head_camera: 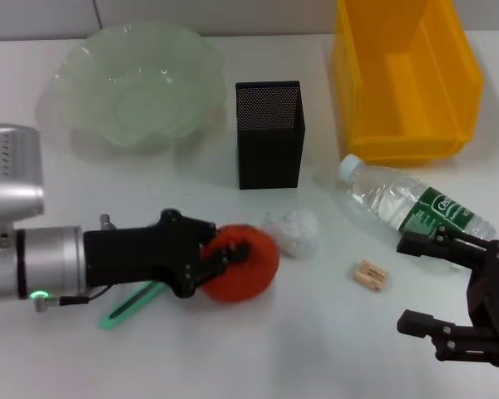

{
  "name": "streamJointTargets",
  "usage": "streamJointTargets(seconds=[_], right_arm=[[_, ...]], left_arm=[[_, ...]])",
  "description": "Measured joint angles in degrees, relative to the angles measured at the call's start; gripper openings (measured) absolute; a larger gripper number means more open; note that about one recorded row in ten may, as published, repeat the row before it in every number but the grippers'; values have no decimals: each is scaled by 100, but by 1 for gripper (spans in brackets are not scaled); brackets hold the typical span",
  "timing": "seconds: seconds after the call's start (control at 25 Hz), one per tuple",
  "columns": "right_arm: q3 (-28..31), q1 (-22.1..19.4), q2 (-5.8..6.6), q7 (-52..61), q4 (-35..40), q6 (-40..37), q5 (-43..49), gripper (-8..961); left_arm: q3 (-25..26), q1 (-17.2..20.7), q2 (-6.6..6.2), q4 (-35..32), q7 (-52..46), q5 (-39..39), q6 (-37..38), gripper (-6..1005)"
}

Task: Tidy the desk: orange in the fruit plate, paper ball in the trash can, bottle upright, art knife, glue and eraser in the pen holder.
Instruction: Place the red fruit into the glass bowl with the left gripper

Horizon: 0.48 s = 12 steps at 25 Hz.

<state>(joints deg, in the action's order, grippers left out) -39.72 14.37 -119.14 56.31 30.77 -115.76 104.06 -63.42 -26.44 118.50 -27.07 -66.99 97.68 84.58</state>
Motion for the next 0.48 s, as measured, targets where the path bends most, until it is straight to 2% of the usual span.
streamJointTargets(seconds=[0.48], right_arm=[[6,11,-6,-25,-60,-9,0,833]], left_arm=[[1228,-55,6,-38,211,-121,1187,98]])
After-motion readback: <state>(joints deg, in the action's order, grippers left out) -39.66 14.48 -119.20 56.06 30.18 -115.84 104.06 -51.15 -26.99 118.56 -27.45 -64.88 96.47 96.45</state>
